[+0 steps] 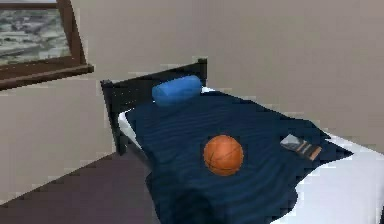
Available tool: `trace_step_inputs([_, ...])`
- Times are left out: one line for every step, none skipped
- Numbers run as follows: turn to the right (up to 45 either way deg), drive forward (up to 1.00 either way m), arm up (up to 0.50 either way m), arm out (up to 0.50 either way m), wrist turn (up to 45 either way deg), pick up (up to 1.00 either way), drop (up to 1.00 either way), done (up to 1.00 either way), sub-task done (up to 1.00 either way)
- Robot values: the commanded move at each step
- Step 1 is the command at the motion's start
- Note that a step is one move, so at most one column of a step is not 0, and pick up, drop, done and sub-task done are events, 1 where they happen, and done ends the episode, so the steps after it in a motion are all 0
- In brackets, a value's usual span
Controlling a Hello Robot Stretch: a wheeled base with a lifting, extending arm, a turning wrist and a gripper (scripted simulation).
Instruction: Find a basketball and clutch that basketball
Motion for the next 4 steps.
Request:
trace_step_inputs([-45.0, 0.0, 0.0, 0.0, 0.0, 0.0, 0.0, 0.0, 0.0])
trace_step_inputs([-30.0, 0.0, 0.0, 0.0, 0.0, 0.0, 0.0, 0.0, 0.0])
trace_step_inputs([45.0, 0.0, 0.0, 0.0, 0.0, 0.0, 0.0, 0.0, 0.0])
trace_step_inputs([12.0, 0.0, 0.0, 0.0, 0.0, 0.0, 0.0, 0.0, 0.0])
